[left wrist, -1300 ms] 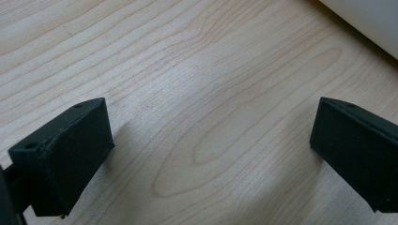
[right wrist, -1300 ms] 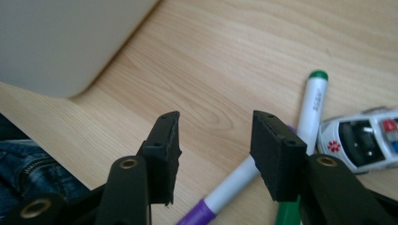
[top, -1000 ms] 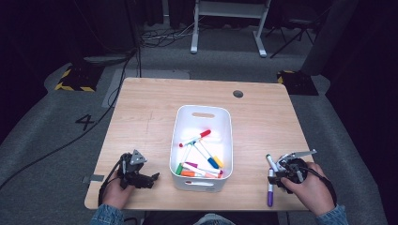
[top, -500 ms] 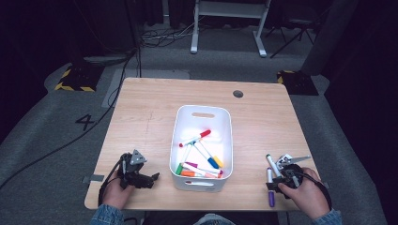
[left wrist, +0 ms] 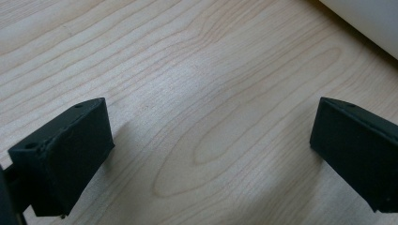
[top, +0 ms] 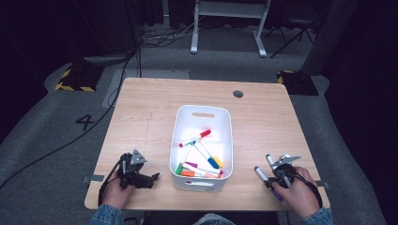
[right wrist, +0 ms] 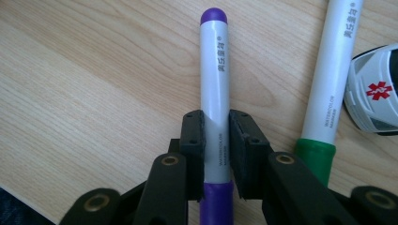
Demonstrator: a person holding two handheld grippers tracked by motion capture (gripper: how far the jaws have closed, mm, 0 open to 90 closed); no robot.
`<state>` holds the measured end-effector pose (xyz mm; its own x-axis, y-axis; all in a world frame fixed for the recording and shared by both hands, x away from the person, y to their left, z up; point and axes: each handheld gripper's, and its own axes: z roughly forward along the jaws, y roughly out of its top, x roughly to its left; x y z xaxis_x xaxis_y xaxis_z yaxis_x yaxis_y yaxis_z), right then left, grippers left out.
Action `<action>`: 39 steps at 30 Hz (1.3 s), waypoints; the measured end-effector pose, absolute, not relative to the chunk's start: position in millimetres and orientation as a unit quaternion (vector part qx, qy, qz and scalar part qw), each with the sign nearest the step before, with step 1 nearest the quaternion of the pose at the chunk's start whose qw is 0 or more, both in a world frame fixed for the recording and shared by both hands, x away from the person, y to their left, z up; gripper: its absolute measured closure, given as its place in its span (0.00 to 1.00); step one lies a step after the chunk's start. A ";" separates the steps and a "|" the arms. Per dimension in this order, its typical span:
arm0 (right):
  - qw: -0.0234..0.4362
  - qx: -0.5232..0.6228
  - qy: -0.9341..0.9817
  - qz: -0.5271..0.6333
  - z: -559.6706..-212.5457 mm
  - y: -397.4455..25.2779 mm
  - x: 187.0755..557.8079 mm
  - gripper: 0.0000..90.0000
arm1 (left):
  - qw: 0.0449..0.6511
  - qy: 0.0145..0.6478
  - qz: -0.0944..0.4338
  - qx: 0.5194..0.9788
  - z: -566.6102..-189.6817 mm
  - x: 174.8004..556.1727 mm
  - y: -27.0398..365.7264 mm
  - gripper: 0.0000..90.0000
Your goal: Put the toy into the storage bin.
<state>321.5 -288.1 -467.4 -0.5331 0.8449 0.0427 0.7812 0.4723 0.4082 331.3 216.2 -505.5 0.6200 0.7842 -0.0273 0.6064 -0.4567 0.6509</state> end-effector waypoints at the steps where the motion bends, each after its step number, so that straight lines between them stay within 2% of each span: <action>1: 0.083 0.478 0.853 0.192 -467.5 -287.8 322.0 0.86 | 0.318 0.413 0.140 0.842 -505.5 331.3 216.2 0.00; 11: 0.081 0.471 0.857 0.192 -467.4 -288.7 324.2 0.86 | 0.318 0.413 0.140 0.842 -505.5 331.3 216.2 0.00; 17: 0.048 0.478 0.848 0.225 -467.1 -296.2 328.4 0.86 | 0.318 0.413 0.140 0.842 -505.5 331.4 216.2 0.00; 22: 0.036 0.477 0.841 0.254 -452.4 -298.4 331.5 0.86 | 0.319 0.413 0.140 0.842 -505.5 331.4 216.2 0.00; 39: 0.041 0.456 0.829 0.320 -412.6 -295.1 332.3 0.86 | 0.319 0.413 0.139 0.842 -505.5 331.4 216.2 0.00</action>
<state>332.3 -295.1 -412.6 -0.5801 0.7829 0.2249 0.7310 0.3785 0.5678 331.4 216.2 -505.5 0.6201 0.7840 -0.0289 0.6061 -0.4553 0.6522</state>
